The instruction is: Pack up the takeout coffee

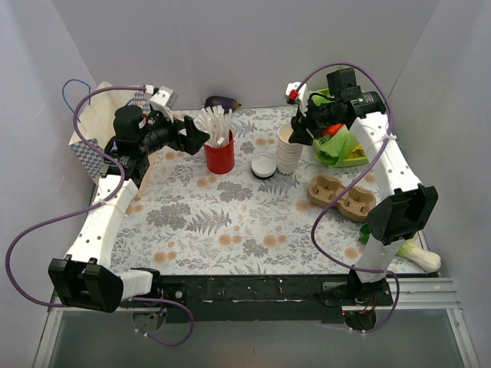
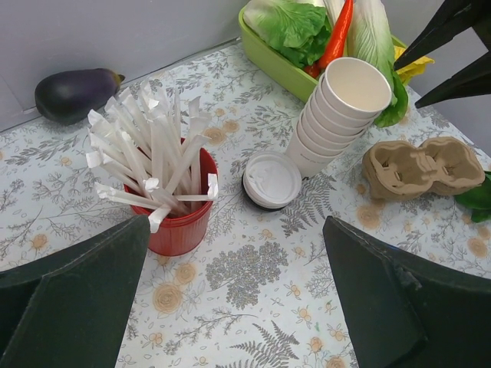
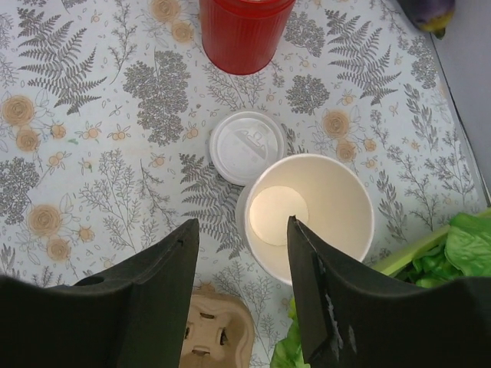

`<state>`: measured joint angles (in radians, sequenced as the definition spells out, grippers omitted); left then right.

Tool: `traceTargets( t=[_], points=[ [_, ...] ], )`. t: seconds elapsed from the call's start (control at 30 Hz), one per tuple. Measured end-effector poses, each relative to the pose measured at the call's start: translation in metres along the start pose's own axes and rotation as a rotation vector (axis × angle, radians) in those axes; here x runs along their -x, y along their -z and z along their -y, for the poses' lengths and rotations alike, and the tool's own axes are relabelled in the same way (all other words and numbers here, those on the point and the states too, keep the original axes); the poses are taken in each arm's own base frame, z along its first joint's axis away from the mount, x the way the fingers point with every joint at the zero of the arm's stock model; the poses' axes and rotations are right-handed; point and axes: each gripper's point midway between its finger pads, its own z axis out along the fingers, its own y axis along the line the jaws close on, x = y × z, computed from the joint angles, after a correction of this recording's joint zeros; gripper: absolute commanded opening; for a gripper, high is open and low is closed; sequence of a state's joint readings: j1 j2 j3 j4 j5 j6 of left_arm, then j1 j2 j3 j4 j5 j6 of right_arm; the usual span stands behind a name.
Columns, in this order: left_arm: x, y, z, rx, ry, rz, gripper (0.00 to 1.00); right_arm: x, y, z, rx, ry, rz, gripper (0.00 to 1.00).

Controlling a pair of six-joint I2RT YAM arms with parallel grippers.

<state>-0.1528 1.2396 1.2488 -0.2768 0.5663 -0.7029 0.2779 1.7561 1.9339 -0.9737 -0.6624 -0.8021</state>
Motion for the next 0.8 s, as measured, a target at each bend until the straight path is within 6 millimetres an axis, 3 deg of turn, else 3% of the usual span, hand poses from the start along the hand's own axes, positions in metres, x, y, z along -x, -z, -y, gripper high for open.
traceTargets(
  t=[0.5,0.8],
  points=[
    [-0.005,0.001,0.0,0.0,-0.001,-0.007,0.98,-0.026,-0.034,0.005,0.059,-0.028,-0.054,0.49],
    [-0.011,0.0,-0.001,0.001,0.004,-0.019,0.98,-0.032,-0.035,0.01,0.04,-0.022,-0.082,0.4]
  ],
)
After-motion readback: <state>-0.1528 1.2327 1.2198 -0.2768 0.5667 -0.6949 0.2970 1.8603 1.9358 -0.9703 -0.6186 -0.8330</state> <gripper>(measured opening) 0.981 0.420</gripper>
